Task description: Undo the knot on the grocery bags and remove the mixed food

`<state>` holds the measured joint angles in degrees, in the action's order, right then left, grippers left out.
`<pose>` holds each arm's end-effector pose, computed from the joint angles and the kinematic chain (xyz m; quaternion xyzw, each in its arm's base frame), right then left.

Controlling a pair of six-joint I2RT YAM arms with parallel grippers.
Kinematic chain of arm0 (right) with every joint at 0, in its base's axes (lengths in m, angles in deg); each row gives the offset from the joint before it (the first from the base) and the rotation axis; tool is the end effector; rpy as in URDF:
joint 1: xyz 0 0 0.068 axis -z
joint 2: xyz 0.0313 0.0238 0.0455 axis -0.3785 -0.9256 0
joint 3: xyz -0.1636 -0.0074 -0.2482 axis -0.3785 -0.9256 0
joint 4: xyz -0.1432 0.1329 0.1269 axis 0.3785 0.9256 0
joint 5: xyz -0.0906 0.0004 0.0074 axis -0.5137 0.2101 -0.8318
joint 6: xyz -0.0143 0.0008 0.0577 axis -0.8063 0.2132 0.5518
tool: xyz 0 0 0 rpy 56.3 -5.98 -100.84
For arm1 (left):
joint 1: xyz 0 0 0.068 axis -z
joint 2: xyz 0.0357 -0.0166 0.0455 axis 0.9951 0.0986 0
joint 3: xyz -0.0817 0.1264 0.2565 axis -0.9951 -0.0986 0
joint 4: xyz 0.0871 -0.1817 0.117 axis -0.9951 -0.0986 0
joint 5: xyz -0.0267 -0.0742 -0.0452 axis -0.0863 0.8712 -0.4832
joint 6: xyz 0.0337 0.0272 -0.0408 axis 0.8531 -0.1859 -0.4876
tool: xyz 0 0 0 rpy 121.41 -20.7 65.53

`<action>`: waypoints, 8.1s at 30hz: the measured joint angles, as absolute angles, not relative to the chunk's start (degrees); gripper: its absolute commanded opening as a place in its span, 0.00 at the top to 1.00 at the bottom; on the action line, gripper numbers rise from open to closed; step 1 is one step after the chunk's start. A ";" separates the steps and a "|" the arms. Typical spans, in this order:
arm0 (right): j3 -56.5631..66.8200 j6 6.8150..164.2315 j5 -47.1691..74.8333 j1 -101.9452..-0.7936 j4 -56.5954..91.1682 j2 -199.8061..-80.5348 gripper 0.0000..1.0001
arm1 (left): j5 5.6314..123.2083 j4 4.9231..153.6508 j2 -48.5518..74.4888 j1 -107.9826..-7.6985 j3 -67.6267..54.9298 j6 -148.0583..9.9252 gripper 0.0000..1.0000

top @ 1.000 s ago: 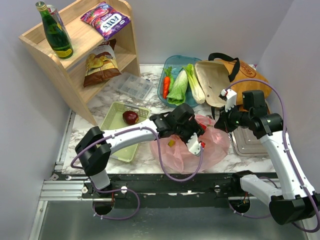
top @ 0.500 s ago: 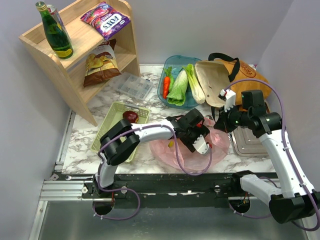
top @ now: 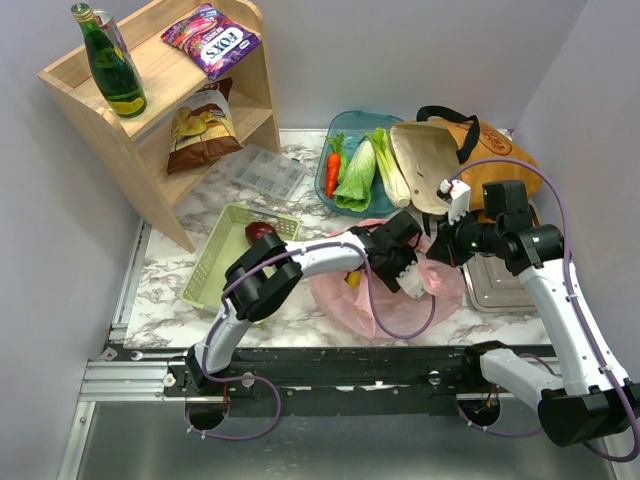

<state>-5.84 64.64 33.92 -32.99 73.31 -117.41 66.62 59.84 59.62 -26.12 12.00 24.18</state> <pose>0.1400 0.0472 0.3565 -0.2757 0.8743 0.2157 0.3363 0.2379 -0.3991 0.2096 0.8868 0.2897 -0.0125 0.3597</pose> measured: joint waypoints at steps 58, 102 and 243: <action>-5.06 63.64 34.11 -32.99 73.40 -115.69 0.99 | 77.52 37.20 53.35 -24.66 13.64 10.35 0.02; -6.41 62.37 40.36 -33.01 72.83 -117.35 0.99 | 97.87 30.14 13.83 -70.23 -10.55 -27.12 0.47; -3.39 61.71 38.79 -35.30 70.30 -124.39 0.99 | 103.25 39.86 27.51 -39.02 9.36 -25.39 0.56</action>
<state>-3.39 61.71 38.79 -35.30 70.30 -124.39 103.25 39.86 27.51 -39.02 9.36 -25.39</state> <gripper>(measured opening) 0.025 0.650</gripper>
